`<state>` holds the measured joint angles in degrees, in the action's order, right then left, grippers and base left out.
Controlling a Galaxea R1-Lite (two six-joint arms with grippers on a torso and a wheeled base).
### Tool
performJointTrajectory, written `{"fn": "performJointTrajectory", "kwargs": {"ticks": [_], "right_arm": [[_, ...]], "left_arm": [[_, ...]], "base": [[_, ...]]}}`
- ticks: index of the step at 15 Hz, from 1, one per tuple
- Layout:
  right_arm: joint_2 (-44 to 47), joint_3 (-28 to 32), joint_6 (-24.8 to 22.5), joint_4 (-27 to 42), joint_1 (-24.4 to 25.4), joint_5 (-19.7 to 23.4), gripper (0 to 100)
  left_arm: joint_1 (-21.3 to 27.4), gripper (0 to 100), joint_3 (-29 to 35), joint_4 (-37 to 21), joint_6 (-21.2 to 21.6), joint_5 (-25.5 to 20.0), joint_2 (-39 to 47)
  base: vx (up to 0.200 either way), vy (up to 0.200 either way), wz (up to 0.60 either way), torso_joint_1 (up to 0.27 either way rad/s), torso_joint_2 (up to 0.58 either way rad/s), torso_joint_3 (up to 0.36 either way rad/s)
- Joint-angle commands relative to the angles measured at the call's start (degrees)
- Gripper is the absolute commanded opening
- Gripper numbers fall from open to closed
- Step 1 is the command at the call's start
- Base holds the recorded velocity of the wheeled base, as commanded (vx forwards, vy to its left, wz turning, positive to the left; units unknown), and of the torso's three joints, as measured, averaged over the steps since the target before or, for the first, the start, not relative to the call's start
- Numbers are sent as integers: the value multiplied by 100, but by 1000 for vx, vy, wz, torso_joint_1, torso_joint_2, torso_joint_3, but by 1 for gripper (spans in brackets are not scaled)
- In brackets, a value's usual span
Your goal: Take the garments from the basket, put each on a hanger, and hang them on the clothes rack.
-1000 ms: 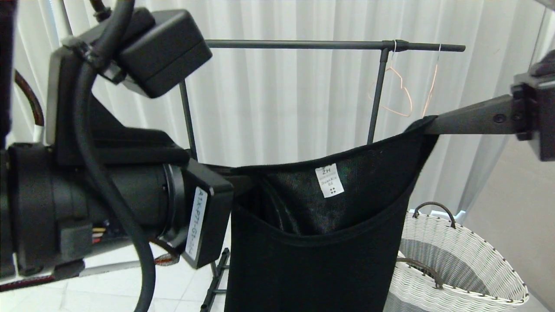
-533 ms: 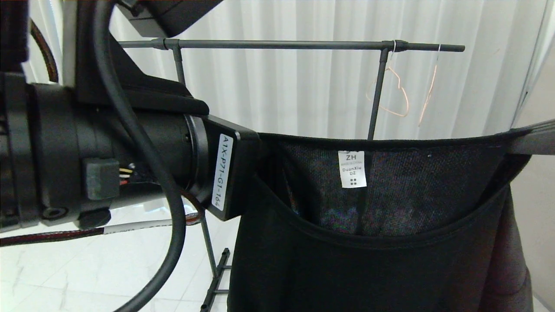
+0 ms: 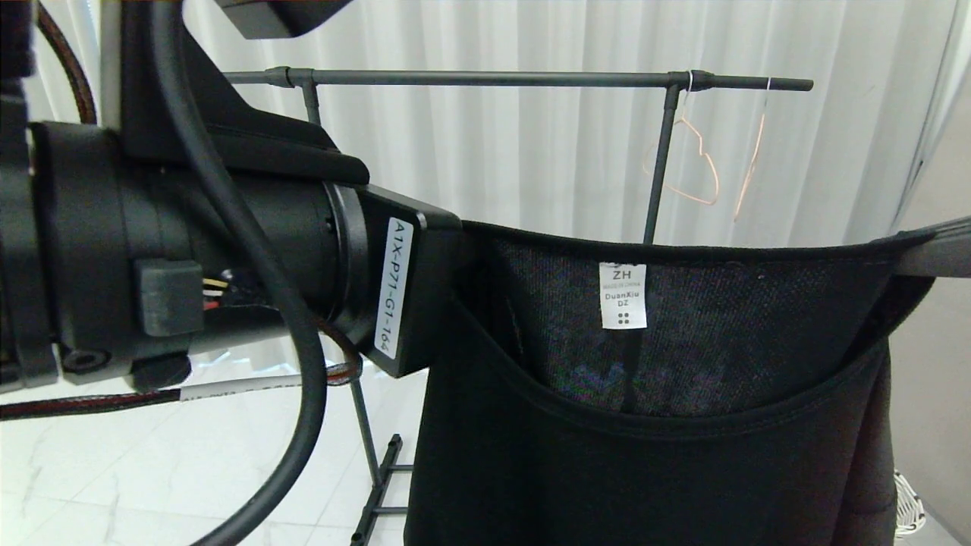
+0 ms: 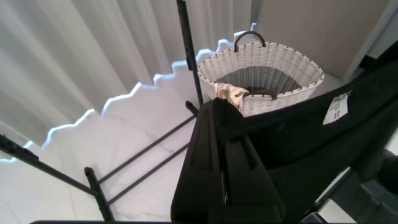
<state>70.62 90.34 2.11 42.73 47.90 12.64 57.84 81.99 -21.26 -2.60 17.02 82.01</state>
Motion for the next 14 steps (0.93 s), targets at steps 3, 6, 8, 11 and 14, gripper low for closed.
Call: {"fn": "performJointTrajectory", "kwargs": {"ticks": [3,6,8,11,14], "right_arm": [[31,-17,-9,-28,0,1,0],[40,-17,-9,-28,0,-7,0],[4,-61,9,43,0,-95,100],[-303,-500,18,78,-8,-236,100],[-699,-869,44,95,-193,-245,100]], "left_arm": [[-1,0,18,-1,189,3,-18],[-1,0,10,-1,181,3,-18],[-1,0,-26,-1,181,3,-9],[-10,0,-87,-1,154,21,61],[-107,0,-122,-1,154,21,184]], "base": [[0,0,0,0,0,0],[0,0,0,0,0,0],[0,0,0,0,0,0],[0,0,0,0,0,0],[0,0,0,0,0,0]]}}
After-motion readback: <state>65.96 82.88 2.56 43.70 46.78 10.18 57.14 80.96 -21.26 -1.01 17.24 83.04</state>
